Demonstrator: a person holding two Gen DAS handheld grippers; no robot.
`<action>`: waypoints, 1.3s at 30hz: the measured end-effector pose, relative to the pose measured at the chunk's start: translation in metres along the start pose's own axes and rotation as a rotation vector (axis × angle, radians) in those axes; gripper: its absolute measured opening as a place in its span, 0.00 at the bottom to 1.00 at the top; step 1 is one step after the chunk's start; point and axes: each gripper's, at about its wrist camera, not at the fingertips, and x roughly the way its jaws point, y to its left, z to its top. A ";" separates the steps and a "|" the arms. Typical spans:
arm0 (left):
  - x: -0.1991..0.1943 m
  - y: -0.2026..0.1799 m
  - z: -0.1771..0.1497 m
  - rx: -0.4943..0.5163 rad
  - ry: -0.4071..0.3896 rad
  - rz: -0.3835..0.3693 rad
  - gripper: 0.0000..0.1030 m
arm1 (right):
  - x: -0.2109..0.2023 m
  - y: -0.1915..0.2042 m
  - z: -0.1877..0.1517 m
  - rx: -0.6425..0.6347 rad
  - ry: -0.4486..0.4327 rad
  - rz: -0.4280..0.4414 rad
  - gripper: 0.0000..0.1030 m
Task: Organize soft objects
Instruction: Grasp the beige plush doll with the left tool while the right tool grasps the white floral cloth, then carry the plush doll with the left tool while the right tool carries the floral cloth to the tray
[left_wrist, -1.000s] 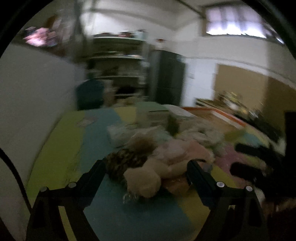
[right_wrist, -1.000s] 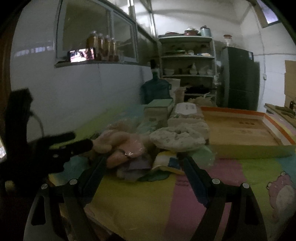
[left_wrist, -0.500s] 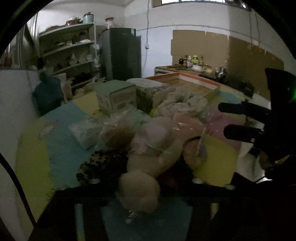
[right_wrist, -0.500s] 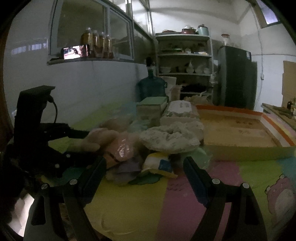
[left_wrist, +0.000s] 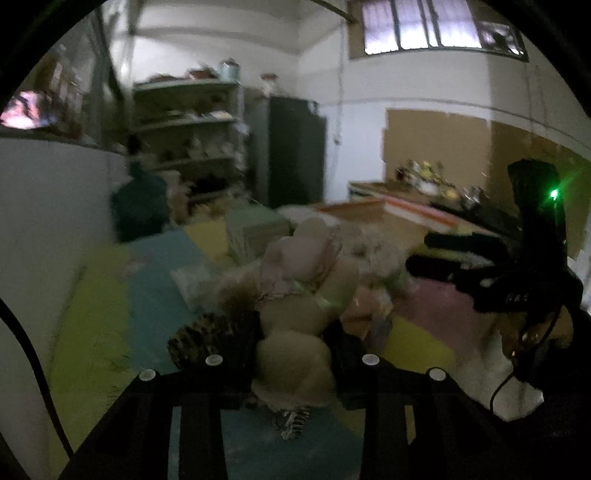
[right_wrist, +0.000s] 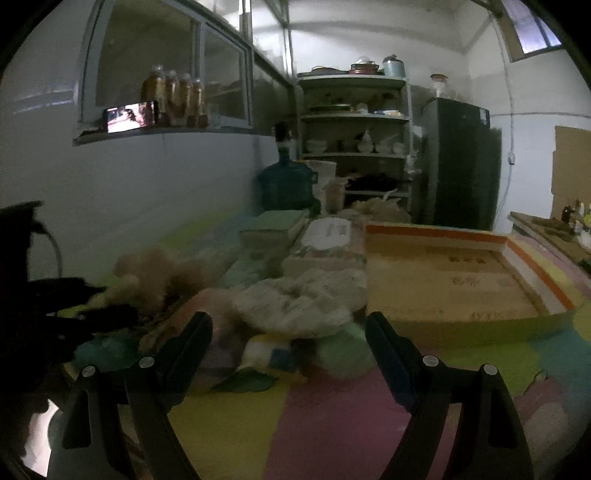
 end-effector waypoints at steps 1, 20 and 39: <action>-0.002 -0.004 0.002 -0.008 -0.017 0.027 0.34 | 0.004 -0.001 0.002 -0.011 0.011 0.002 0.83; 0.001 -0.019 0.007 -0.219 -0.059 0.167 0.34 | 0.039 -0.016 0.006 0.014 0.137 0.086 0.07; 0.002 -0.030 0.012 -0.226 -0.072 0.147 0.34 | 0.020 -0.014 0.012 -0.062 0.091 0.031 0.79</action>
